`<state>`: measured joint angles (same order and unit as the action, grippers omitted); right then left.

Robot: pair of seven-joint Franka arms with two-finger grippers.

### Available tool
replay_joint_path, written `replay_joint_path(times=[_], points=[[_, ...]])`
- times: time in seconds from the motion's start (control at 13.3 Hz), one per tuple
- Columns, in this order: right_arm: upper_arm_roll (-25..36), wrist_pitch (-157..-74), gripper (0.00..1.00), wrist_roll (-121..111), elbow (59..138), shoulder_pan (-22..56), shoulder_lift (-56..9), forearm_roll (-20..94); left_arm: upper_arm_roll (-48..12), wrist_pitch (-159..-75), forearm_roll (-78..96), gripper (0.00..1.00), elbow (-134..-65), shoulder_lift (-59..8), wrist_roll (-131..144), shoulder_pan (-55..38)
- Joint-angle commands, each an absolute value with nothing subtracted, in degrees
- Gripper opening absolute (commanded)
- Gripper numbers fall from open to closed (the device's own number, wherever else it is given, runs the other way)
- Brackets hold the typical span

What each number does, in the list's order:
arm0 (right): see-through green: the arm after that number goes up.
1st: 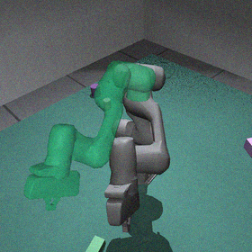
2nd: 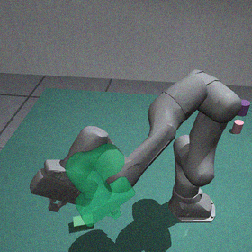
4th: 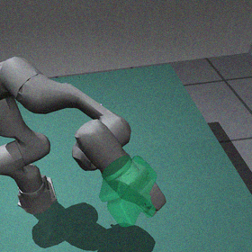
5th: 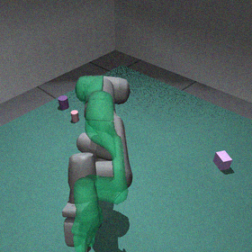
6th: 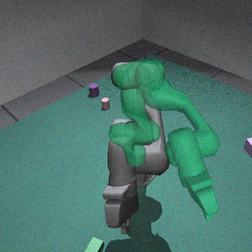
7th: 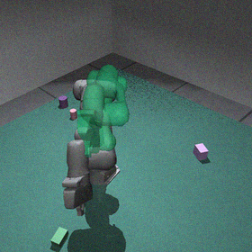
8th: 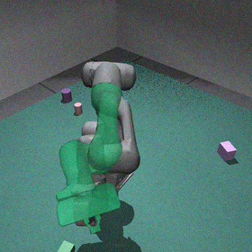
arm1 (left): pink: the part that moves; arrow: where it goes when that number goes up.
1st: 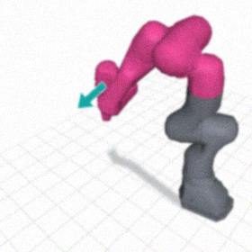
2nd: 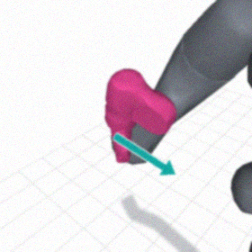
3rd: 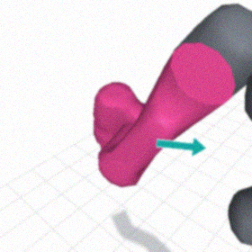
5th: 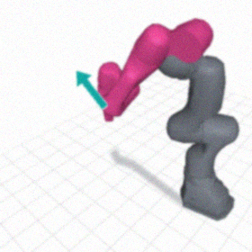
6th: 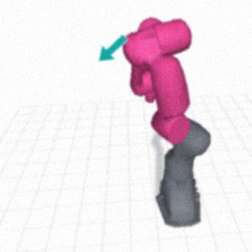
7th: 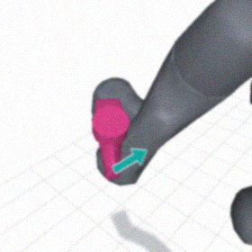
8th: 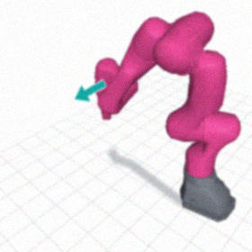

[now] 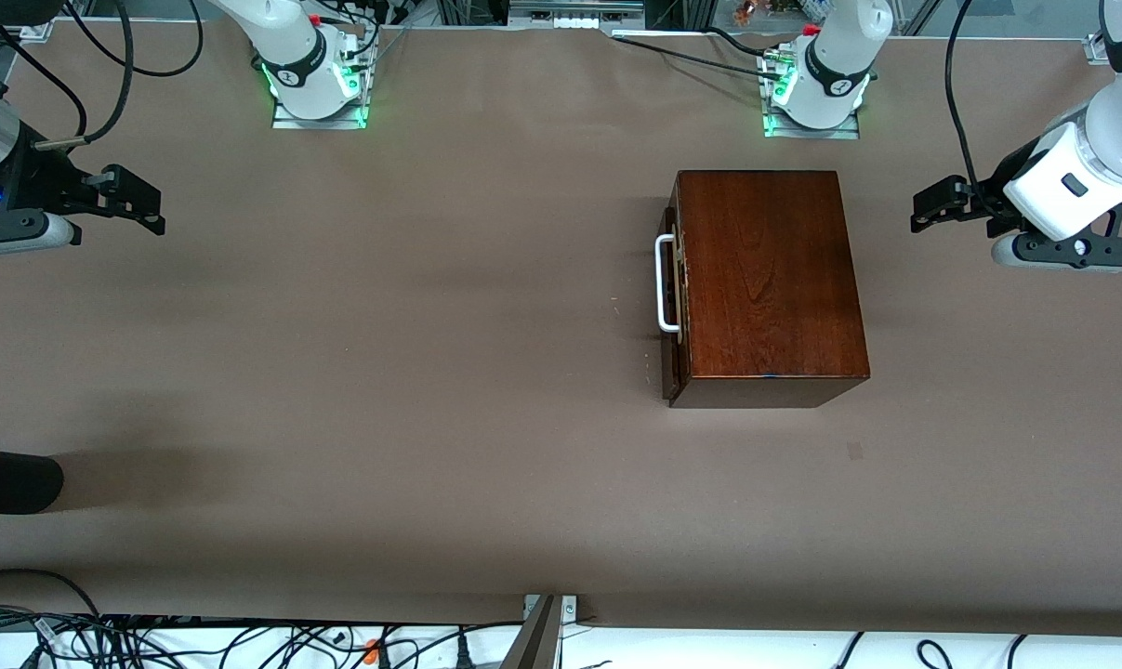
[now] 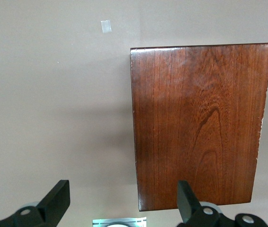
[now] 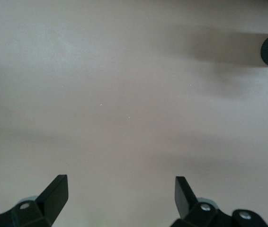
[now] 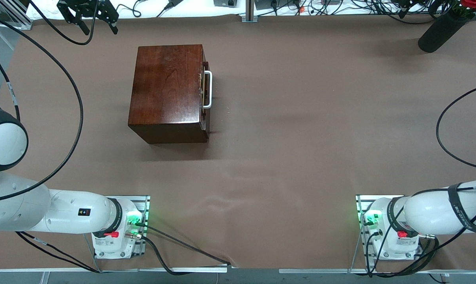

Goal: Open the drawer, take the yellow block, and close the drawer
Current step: 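Move the left gripper toward the wooden box's drawer handle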

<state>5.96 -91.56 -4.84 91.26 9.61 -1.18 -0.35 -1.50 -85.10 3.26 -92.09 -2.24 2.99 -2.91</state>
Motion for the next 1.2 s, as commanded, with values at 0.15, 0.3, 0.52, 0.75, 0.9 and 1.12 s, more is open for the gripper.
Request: replay_joint_path(times=[0.15,0.3,0.52,0.75,0.9,1.12], points=[[5.54,-91.23,1.0,-4.83,90.09,9.14,-1.58,-0.88,-1.41,-83.32,2.9,1.0,-89.56,-3.43,2.02,-2.55],[5.54,-91.14,1.0,-4.83,90.09,9.14,-1.67,-0.88,-1.41,-83.32,2.9,1.0,-89.56,-3.52,2.02,-2.55],[5.54,-91.14,1.0,-4.83,90.09,9.05,-1.67,-0.88,-1.23,-82.62,2.9,1.0,-89.56,-3.96,2.11,-2.37],[5.54,-91.14,1.0,-4.83,90.09,9.05,-1.67,-0.88,-1.41,-82.62,3.86,1.0,-89.47,-4.22,2.37,-2.37],[5.54,-91.14,1.0,-4.83,90.09,9.05,-1.67,-0.88,-1.41,-82.62,3.61,1.0,-89.3,-4.31,2.46,-2.9],[5.54,-91.14,1.0,-4.83,90.09,9.05,-1.67,-0.88,-1.67,-82.71,3.6,1.0,-89.21,-4.31,2.29,-3.51]])
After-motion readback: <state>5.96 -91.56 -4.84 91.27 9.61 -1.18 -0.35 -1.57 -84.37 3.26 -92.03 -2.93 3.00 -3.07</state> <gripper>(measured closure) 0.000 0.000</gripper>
